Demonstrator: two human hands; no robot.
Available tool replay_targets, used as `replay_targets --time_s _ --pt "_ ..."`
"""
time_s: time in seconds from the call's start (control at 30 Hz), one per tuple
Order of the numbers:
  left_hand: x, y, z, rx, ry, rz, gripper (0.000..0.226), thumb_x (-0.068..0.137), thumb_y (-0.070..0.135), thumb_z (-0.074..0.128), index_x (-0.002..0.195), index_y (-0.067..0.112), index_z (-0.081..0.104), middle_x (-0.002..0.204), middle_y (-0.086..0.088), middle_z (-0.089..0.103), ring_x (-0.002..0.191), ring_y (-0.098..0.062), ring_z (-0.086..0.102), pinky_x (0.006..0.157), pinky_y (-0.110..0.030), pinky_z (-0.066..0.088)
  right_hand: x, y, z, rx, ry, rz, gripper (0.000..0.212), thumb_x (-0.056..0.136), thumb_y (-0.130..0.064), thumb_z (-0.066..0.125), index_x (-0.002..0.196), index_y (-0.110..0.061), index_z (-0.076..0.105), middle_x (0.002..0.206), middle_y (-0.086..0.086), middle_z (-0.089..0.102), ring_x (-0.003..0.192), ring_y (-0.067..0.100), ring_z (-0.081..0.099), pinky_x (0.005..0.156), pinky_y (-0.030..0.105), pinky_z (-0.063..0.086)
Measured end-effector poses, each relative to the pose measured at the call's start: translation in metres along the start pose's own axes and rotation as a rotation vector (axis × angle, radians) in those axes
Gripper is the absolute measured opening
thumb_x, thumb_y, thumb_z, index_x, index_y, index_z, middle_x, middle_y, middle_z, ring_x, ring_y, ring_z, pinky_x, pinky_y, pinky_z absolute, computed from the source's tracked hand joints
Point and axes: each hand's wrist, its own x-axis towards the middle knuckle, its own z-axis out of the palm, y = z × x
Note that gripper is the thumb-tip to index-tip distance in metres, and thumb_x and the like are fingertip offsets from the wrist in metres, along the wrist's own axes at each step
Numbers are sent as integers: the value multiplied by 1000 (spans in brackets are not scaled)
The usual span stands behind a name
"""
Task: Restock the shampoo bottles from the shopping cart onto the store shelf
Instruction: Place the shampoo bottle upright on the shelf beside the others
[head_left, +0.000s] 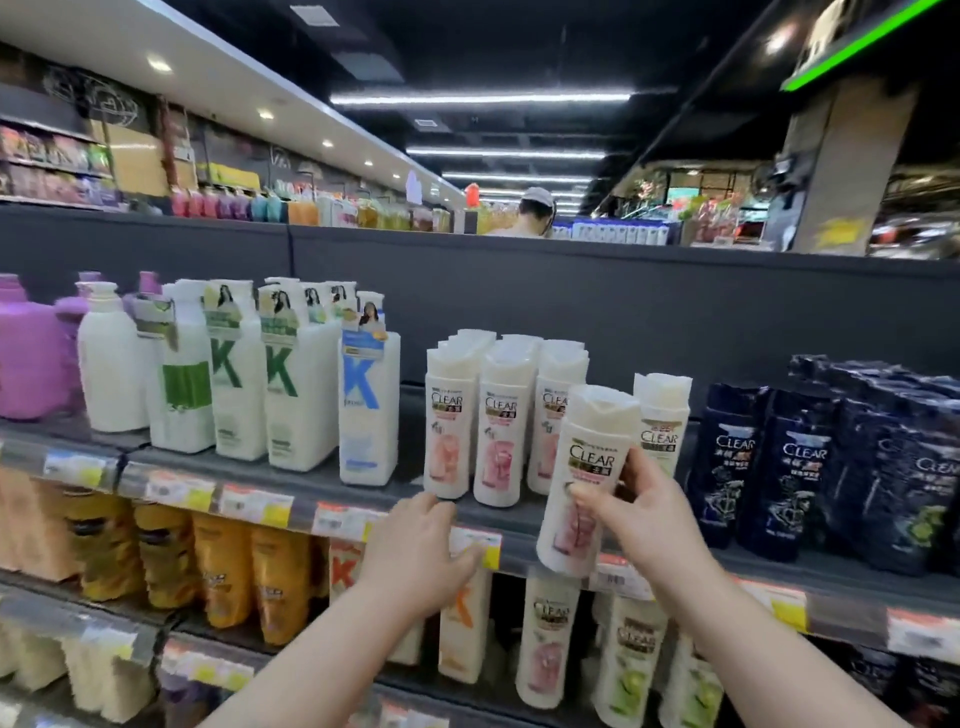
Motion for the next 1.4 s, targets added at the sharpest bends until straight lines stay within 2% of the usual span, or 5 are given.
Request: replay_targets --time_s 0.13,0.4,0.57,0.73,1.4 --pt "29 -13 8 6 2 66 51 86 54 47 126 23 51 130 7 46 121 -16 42 100 -33 39 35 0 17 -61 61 31 41 80 -10 70 117 -24 58 110 -9 67 103 11 61 93 39 50" --pt "50 -27 17 0 39 108 43 87 56 44 119 29 57 120 12 49 114 -12 42 98 -30 36 71 13 34 -70 65 73 48 83 -10 68 124 -24 48 110 -14 59 95 0 55 71 15 44" --pt "53 -27 14 14 32 109 39 88 55 43 112 31 62 112 11 49 110 -12 42 95 -31 37 71 21 31 -239 81 117 52 77 -15 74 118 -25 44 105 -16 54 105 8 53 88 25 43" --pt "56 -26 12 32 9 96 36 87 55 44 106 32 64 110 10 50 110 -13 43 95 -34 37 55 40 44 -496 65 225 53 77 -22 74 123 -20 47 121 -4 60 108 14 56 85 23 42" --pt "59 -29 8 53 -43 128 37 86 54 47 109 29 64 110 8 51 108 -13 43 93 -34 38 60 39 51 -549 101 248 51 82 -21 69 127 -19 46 126 0 59 115 18 55 92 29 43"
